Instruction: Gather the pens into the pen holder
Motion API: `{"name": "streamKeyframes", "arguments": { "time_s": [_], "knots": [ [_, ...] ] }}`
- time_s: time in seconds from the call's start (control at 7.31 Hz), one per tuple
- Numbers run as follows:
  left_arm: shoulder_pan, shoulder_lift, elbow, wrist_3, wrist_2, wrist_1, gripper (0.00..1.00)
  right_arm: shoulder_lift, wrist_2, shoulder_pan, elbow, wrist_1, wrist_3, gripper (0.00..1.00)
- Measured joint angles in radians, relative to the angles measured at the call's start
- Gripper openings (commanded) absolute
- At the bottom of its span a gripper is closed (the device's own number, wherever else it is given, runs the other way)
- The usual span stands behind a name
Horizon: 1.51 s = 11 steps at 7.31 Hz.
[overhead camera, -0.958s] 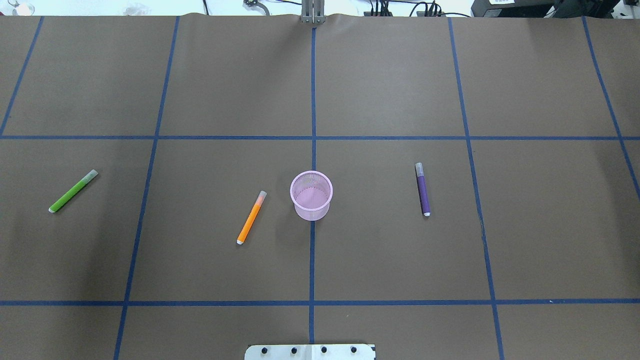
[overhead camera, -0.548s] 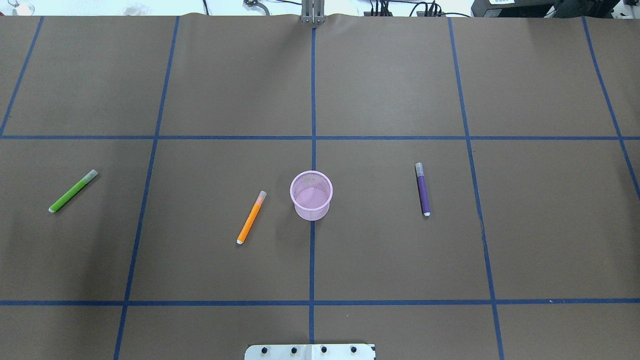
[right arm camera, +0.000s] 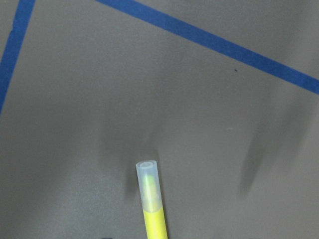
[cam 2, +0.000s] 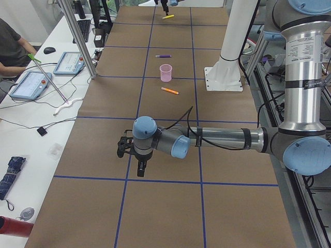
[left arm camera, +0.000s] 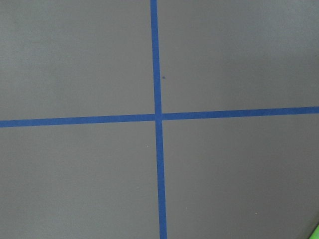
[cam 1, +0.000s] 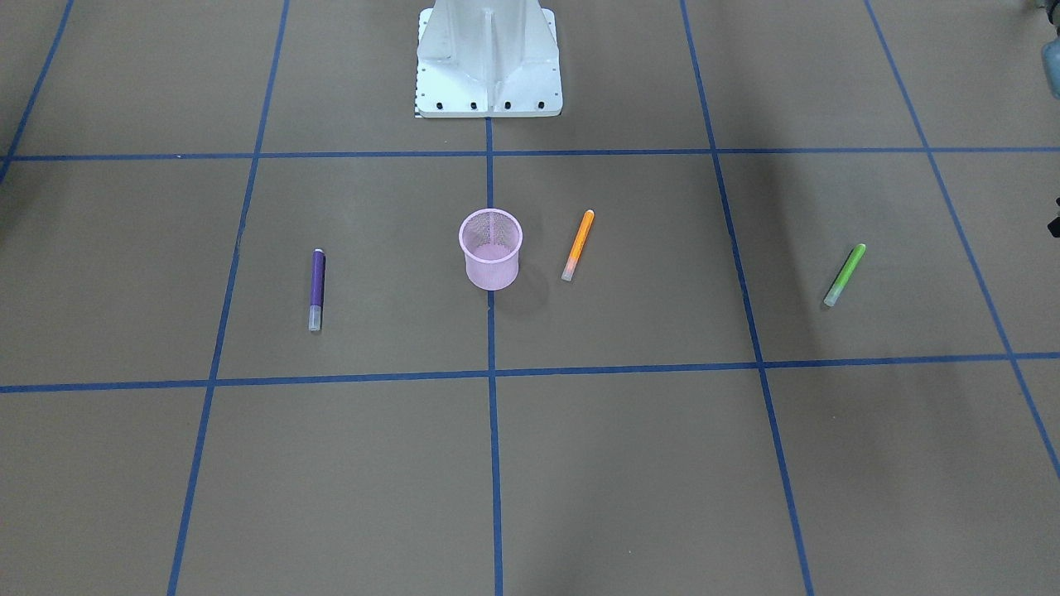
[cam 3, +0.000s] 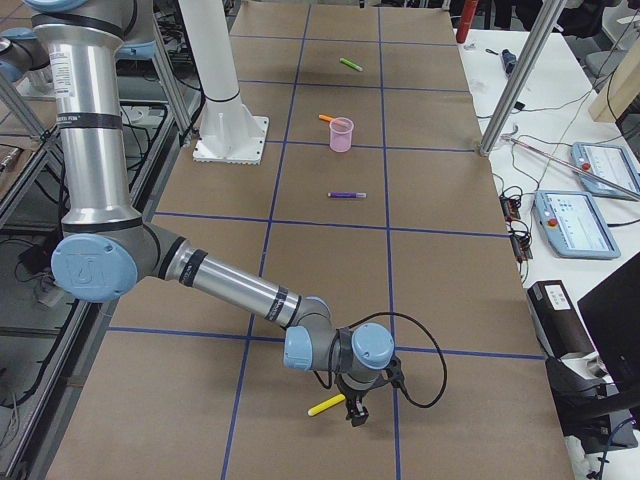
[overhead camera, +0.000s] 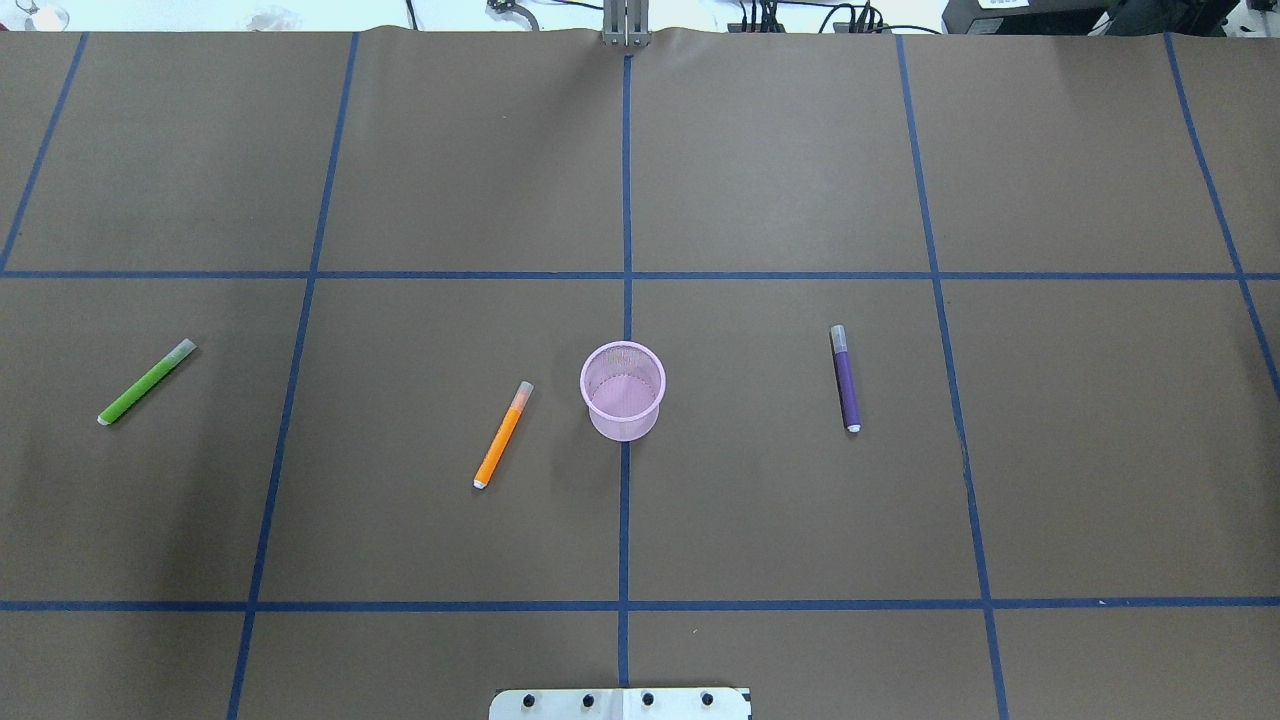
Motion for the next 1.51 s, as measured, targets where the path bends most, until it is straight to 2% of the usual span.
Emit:
{"name": "streamKeyframes", "arguments": {
  "time_s": [0.27,0.55,0.82,0.96,1.1,1.23,1.37,1.51],
  "knots": [
    [0.000,0.000,0.000,0.000,0.000,0.000,1.00,0.000,0.001,-0.024,-0.001,0.002,0.000,0.87],
    [0.000,0.000,0.000,0.000,0.000,0.000,1.00,-0.001,-0.001,-0.043,-0.001,0.003,-0.006,0.79],
    [0.000,0.000,0.001,0.000,0.000,0.000,1.00,0.000,-0.004,-0.054,-0.007,0.003,-0.011,0.77],
    [0.000,0.000,0.001,0.000,0.000,0.000,1.00,0.001,-0.004,-0.056,-0.015,0.004,-0.012,0.71],
    [0.000,0.000,0.001,0.000,0.000,0.000,1.00,0.002,-0.005,-0.057,-0.023,0.004,-0.012,0.63],
    [-0.001,0.000,0.001,0.000,0.000,0.000,1.00,0.003,-0.005,-0.057,-0.031,0.005,-0.011,0.45],
    [0.000,0.000,0.000,0.000,0.000,0.000,1.00,0.003,-0.005,-0.057,-0.035,0.005,-0.011,0.35],
    [-0.001,0.000,-0.001,0.000,0.000,0.000,1.00,0.004,-0.005,-0.057,-0.036,0.005,-0.010,0.21]
  ]
}}
